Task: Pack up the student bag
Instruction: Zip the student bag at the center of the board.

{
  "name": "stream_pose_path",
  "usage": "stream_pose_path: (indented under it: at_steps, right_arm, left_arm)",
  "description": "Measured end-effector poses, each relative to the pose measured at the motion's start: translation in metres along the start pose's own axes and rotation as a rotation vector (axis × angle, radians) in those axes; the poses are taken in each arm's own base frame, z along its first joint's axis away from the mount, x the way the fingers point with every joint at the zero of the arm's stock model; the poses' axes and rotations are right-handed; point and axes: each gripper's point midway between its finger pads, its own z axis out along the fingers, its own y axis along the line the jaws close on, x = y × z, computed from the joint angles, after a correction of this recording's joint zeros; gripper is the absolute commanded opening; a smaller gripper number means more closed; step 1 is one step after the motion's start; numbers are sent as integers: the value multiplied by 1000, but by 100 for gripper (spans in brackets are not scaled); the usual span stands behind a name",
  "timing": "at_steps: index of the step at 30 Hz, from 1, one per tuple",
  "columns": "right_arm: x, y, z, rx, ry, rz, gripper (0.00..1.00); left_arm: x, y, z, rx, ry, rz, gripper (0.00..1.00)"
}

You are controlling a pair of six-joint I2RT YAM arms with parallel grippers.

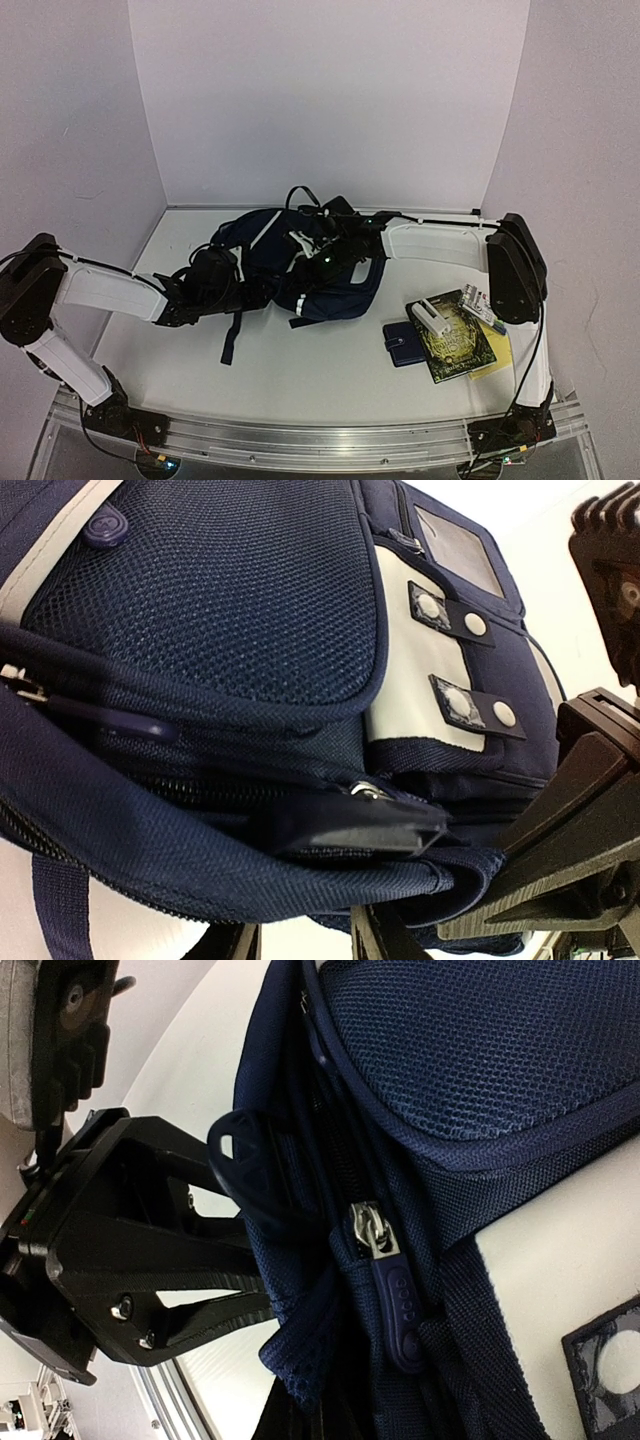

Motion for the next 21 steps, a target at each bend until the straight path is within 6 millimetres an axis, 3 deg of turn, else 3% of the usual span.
stream_pose_path:
  at_steps: [2,7,12,21]
  right_arm:
    - [1,-2,1,6,3,4,0]
    - [3,-4,4,12,11,13,0]
    - [2,-3,4,8,7,1,0]
    - [-3,5,8,-22,-24,-60,0]
  left_arm:
    - [1,1,2,-3,5,0,31]
    - [4,0,5,12,14,0,11]
    - [3,-1,1,27,-4,-10,1]
    - [-9,16,-25,-31,-52,-43,0]
